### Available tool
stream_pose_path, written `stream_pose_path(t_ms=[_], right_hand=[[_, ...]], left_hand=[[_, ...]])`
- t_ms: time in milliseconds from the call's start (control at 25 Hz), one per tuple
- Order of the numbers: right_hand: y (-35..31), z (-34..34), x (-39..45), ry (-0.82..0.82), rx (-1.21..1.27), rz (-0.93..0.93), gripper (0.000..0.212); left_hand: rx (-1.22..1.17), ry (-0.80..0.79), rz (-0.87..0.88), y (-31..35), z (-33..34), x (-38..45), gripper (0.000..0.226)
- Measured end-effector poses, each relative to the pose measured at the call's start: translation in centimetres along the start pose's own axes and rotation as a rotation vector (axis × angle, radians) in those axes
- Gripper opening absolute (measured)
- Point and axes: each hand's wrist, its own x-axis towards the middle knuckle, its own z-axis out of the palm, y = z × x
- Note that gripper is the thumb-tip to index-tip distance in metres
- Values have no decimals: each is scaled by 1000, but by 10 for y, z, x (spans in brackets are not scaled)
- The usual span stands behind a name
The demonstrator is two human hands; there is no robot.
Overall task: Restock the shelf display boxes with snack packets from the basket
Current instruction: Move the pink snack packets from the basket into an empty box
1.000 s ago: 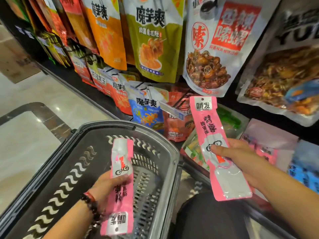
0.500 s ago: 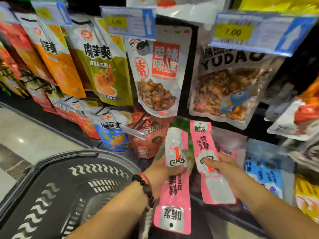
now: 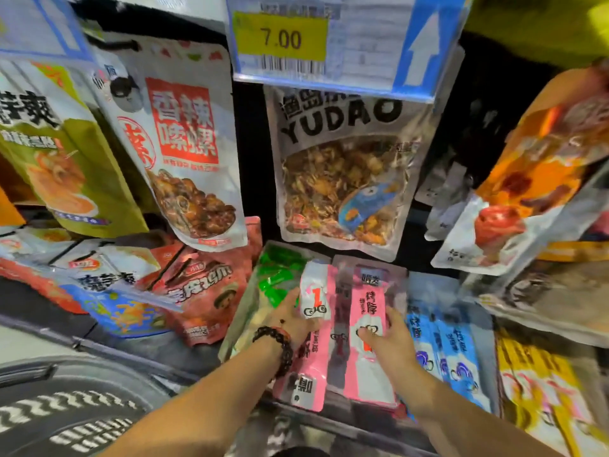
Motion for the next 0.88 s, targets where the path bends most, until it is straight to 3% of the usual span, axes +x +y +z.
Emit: stream_pose_path(t_ms=[200, 360, 520, 640, 720, 800, 880], right_hand=[[32, 53, 35, 3, -188, 83, 70], [53, 73, 45, -31, -563, 75, 79], [71, 67, 55, -62, -789, 47, 64], [61, 54, 64, -144, -695, 23, 57], [35, 37, 68, -91, -616, -79, 45], [-1, 9, 69, 0, -691, -352, 41], [-41, -21, 59, -86, -835, -650, 48]], left_hand=[[5, 80, 7, -2, 4, 8, 60], [-38, 92, 22, -5, 6, 7, 67], [72, 54, 3, 1, 3, 1, 61], [197, 9, -29, 3, -1, -2, 62], [302, -73, -61, 13, -1, -1, 63], [432, -162, -123, 32, 0, 3, 57], [655, -190, -151, 60, 12, -3, 52]])
